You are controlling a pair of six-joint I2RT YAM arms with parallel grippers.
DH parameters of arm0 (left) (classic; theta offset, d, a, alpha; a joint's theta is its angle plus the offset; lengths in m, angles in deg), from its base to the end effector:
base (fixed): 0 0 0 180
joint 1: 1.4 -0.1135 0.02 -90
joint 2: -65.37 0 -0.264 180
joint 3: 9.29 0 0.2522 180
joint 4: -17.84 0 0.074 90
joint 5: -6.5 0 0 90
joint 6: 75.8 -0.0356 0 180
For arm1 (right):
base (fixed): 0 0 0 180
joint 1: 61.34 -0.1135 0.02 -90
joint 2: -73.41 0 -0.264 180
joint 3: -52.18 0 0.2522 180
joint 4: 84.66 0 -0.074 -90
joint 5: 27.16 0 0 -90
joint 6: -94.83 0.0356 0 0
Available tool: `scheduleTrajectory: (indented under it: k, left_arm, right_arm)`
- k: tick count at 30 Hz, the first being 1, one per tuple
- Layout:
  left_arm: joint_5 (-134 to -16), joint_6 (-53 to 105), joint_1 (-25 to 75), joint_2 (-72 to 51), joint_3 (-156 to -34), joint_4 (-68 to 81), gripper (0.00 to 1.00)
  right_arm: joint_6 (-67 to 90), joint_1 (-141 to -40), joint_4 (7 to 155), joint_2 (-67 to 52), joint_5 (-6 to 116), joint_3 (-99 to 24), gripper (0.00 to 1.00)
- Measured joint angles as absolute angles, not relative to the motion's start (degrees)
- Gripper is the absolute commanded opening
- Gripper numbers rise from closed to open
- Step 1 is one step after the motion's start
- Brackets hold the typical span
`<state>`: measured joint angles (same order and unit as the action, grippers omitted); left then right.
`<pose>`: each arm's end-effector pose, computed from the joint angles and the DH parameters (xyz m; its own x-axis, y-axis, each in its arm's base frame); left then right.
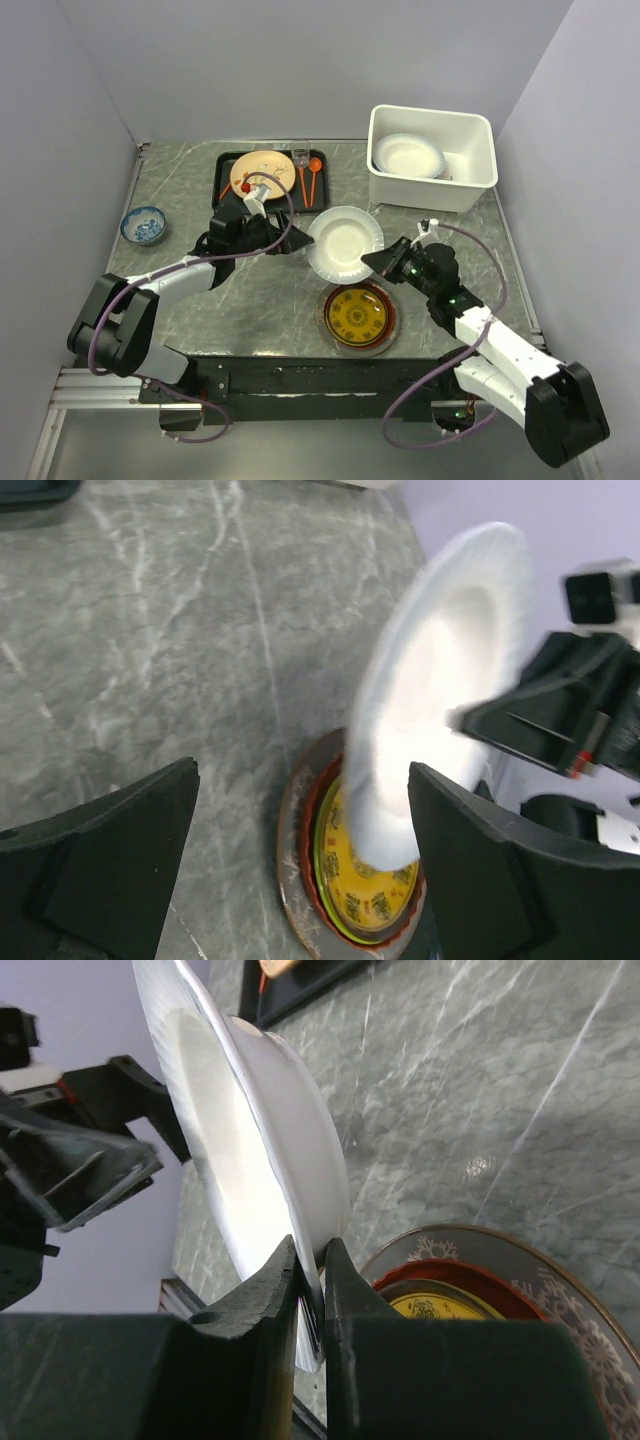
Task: Place the plates into the plastic bin on the countertop
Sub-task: Pick up the plate at the center of the board, then place the plate in the plastic bin.
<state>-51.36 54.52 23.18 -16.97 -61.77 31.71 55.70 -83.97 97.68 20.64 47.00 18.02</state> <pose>0.2683 -0.1435 0.2209 -0.7198 -0.2732 -0.6381 0.4610 0.4990 -0.7338 0.1838 0.0872 0.2129 -0.6379 0.5426 -0.5465 -0.1856 0.5804 0.7929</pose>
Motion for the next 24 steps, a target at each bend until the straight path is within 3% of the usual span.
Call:
scheduleTrajectory:
  k: [8,17,24]
  left_arm:
    - [-61.56,52.38,23.39,-15.53,-62.88,23.45,0.99]
    - [-75.86,48.68,23.33,-9.28,-62.90,13.51,0.99]
    - [-77.96,47.44,23.33,-9.78,-62.90,12.11,0.99]
  right_arm:
    - [53.23,-83.97,92.59,24.25,49.04,16.99,0.00]
    - [51.59,-83.97,91.84,20.09,48.38,16.53,0.00]
    - [51.44,-83.97,92.00,18.06,48.14,16.16,0.00]
